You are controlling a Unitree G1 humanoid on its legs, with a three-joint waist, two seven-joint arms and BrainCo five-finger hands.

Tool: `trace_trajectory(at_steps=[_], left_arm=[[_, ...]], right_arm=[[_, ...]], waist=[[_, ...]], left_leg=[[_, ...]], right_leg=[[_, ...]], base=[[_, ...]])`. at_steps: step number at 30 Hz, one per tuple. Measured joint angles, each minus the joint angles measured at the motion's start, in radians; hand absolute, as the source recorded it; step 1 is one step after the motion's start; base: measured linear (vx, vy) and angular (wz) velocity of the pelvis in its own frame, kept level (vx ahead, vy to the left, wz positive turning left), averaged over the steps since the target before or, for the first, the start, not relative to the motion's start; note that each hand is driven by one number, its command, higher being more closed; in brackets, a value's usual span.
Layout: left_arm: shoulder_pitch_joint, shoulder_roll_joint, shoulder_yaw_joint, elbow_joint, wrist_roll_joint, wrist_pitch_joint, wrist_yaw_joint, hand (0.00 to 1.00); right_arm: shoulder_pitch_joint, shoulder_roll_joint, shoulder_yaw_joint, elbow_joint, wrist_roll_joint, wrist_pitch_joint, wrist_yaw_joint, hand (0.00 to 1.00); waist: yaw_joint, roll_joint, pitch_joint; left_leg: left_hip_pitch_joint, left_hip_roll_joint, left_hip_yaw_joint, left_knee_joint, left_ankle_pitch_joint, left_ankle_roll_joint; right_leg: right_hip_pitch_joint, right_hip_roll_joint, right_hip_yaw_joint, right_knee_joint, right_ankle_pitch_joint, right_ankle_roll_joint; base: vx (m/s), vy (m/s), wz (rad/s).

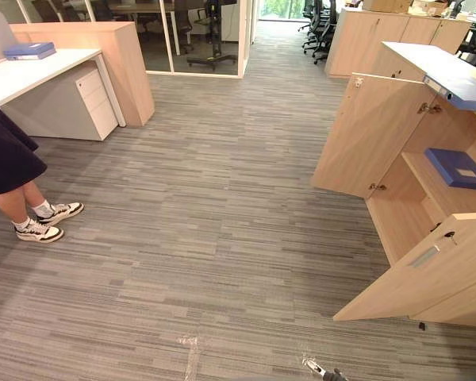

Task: Walk over to the cabinet, pick up the folder, carry it to the office cabinet, place the folder inside the office cabinet, then close the office cabinet door

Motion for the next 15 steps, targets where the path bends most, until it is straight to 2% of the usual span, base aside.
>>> trace_trajectory(at_steps=[4, 15], left_arm=[[0.000, 0.001, -0.020, -0.016, 0.000, -0.009, 0.021, 0.00], [-0.010, 0.024, -0.100, -0.016, 0.000, -0.028, 0.044, 0.00]], right_arm=[[0.004, 0.001, 0.008, 0.000, -0.040, 0.001, 0.000, 0.00], [0.003, 0.000, 0.032, 0.003, -0.057, 0.001, -0.006, 0.00]], waist=[[0.001, -0.005, -0.001], [-0.002, -0.015, 0.002]], left_leg=[[0.000, -0.001, -0.009, -0.002, 0.002, -0.001], [0.004, -0.010, -0.012, -0.002, 0.007, 0.005]], right_leg=[[0.003, -0.001, -0.011, 0.000, 0.000, 0.000], [0.007, -0.009, -0.013, 0.000, 0.000, 0.000]], base=[[0.01, -0.001, 0.06], [0.00, 0.000, 0.00]])
